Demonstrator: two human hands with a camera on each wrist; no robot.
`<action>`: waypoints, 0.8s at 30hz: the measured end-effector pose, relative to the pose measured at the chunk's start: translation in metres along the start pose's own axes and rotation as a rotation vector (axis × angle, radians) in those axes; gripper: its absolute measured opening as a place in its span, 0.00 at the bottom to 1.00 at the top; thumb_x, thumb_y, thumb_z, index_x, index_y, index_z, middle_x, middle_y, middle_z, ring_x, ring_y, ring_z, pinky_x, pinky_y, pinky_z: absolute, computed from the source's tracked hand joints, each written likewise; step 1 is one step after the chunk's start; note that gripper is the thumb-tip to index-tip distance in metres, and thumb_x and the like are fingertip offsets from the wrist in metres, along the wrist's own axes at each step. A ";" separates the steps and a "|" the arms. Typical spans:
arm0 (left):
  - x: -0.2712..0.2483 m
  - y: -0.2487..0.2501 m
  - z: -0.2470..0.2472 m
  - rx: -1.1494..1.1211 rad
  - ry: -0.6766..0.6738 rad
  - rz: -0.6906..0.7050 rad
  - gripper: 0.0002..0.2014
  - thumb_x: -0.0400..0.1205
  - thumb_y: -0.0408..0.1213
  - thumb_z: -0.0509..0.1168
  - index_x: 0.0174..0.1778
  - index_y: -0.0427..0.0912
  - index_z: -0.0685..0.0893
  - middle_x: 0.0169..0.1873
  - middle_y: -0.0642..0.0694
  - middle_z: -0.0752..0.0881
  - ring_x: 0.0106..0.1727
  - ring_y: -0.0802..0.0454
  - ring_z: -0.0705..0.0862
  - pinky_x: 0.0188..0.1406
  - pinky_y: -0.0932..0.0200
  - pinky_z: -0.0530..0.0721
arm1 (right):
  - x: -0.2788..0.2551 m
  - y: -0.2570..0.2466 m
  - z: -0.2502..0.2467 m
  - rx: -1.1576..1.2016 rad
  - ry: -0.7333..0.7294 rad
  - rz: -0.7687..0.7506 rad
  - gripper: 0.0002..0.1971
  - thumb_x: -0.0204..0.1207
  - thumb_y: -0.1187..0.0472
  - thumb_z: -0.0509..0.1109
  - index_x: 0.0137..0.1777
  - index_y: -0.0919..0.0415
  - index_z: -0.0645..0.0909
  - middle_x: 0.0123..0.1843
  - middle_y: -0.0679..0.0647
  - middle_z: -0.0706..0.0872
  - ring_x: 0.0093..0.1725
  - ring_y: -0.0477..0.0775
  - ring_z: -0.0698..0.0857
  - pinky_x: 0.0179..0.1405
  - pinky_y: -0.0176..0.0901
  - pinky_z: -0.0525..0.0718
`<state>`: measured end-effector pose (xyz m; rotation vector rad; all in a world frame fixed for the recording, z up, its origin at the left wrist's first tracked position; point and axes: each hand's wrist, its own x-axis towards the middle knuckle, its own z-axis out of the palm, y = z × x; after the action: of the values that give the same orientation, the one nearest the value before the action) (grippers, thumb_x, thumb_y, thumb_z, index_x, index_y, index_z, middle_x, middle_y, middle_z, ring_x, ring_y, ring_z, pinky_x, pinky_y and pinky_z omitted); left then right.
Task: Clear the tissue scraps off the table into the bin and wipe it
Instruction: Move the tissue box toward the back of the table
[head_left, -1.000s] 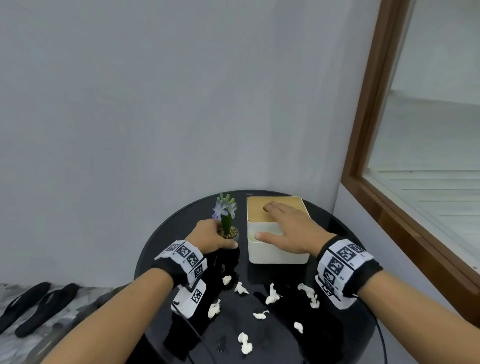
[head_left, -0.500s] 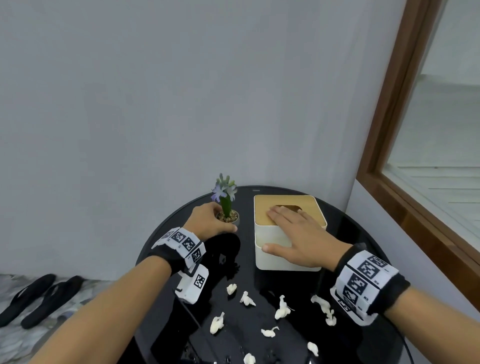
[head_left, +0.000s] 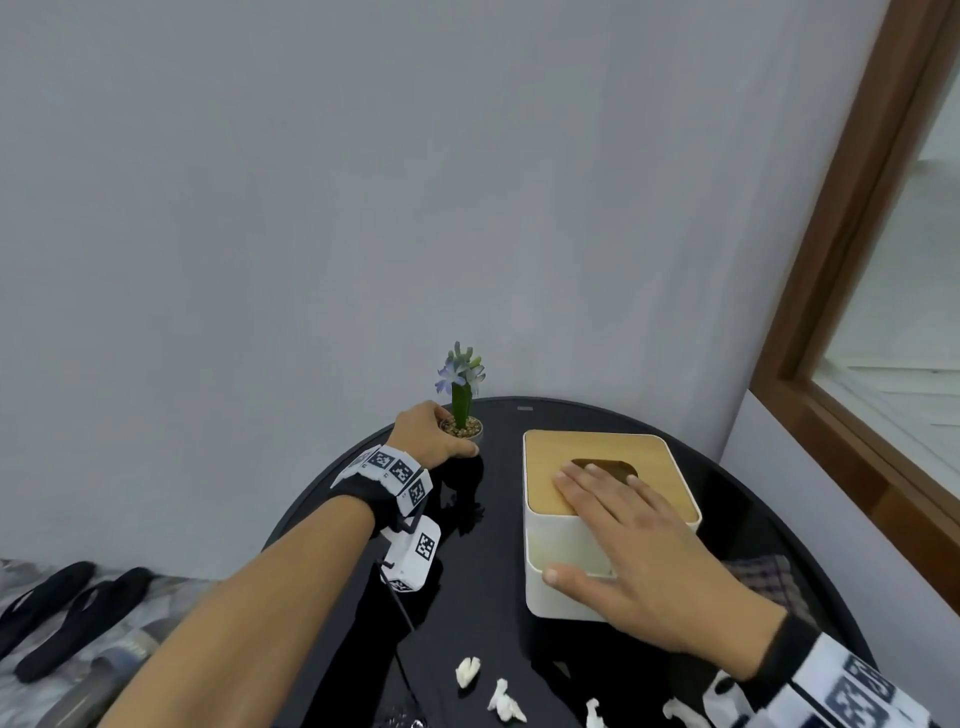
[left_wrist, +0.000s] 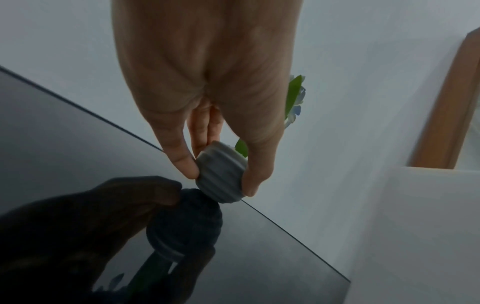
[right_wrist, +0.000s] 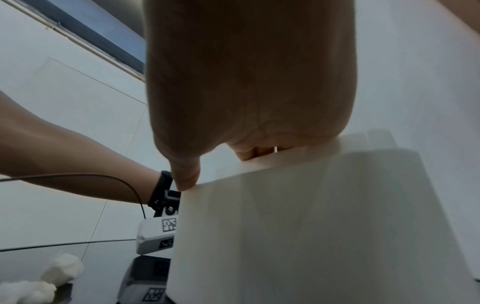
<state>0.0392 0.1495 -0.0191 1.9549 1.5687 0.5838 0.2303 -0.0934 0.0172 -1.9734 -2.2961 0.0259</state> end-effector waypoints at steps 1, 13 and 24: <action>0.005 0.000 0.001 -0.001 0.002 -0.004 0.32 0.62 0.52 0.82 0.59 0.45 0.81 0.52 0.48 0.85 0.52 0.52 0.81 0.45 0.63 0.74 | 0.000 0.000 0.000 -0.001 -0.006 0.006 0.43 0.72 0.24 0.41 0.84 0.43 0.37 0.86 0.37 0.38 0.84 0.39 0.37 0.82 0.42 0.33; 0.042 0.003 0.006 0.002 -0.032 -0.025 0.27 0.64 0.51 0.82 0.54 0.46 0.80 0.50 0.48 0.84 0.50 0.52 0.81 0.41 0.63 0.73 | 0.004 0.000 0.000 0.048 -0.003 0.009 0.40 0.73 0.23 0.43 0.81 0.35 0.33 0.79 0.28 0.29 0.76 0.30 0.28 0.72 0.35 0.23; 0.028 -0.007 -0.006 -0.038 -0.090 -0.076 0.39 0.59 0.55 0.84 0.62 0.45 0.76 0.57 0.47 0.83 0.54 0.48 0.86 0.58 0.52 0.84 | 0.002 0.000 0.000 0.084 0.028 0.006 0.42 0.72 0.24 0.46 0.84 0.40 0.44 0.84 0.32 0.42 0.82 0.33 0.39 0.77 0.36 0.29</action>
<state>0.0364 0.1791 -0.0202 1.8587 1.5571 0.4842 0.2302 -0.0913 0.0169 -1.9277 -2.2338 0.0926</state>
